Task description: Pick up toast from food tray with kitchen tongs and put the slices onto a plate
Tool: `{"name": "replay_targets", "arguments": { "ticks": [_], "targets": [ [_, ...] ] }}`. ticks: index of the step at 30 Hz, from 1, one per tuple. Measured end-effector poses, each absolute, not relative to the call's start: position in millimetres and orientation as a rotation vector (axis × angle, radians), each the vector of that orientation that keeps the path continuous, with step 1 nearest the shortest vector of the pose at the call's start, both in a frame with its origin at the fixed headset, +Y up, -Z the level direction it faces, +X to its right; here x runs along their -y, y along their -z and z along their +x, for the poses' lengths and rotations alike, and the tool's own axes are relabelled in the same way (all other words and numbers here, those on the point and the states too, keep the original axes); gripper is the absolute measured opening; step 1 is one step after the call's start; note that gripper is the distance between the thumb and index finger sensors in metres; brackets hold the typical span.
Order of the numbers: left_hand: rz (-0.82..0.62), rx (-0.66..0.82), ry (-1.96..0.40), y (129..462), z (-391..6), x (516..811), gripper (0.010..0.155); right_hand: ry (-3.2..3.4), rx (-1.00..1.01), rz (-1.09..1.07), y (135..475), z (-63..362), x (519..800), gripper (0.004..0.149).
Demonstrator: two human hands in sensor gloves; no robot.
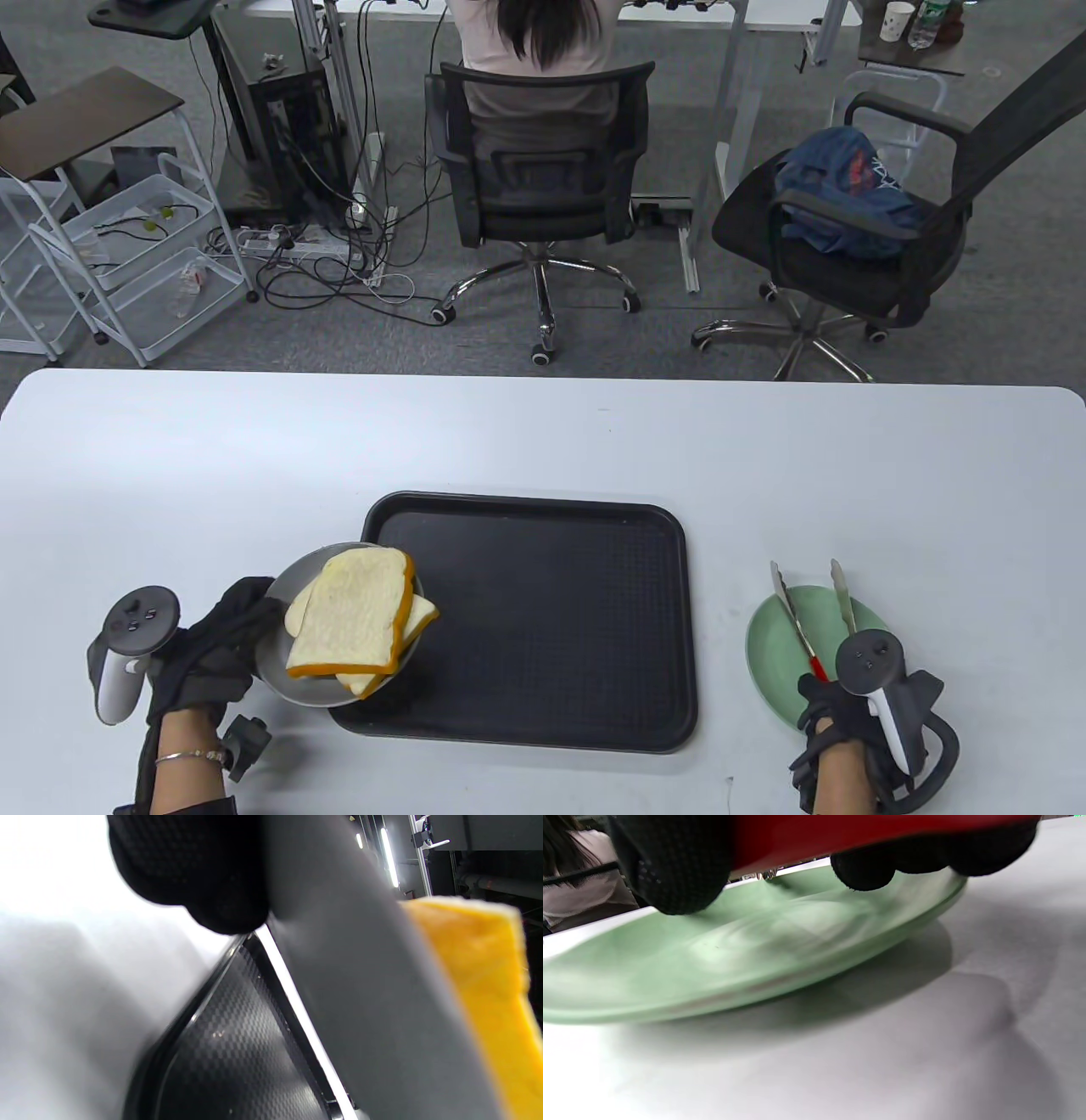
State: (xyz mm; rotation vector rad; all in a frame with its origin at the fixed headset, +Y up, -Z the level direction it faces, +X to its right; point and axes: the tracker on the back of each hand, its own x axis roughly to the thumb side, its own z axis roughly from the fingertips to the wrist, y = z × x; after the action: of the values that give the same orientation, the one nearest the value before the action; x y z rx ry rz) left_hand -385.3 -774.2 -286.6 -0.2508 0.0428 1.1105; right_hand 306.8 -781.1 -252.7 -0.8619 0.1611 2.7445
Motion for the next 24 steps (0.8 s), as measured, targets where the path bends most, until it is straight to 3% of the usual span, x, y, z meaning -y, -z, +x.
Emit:
{"name": "replay_targets", "arguments": {
  "ticks": [10,16,24],
  "targets": [
    [-0.251,-0.040,-1.102,287,-385,775,0.051,-2.801,-0.288,-0.872,255,300,784,0.096],
    [-0.254,-0.023,-1.115,288,-384,774,0.051,-2.762,-0.163,-0.804,245,297,760,0.098],
    [-0.258,0.007,-1.129,290,-382,774,0.051,-2.723,0.078,-0.419,241,248,717,0.098]
  ]
}}
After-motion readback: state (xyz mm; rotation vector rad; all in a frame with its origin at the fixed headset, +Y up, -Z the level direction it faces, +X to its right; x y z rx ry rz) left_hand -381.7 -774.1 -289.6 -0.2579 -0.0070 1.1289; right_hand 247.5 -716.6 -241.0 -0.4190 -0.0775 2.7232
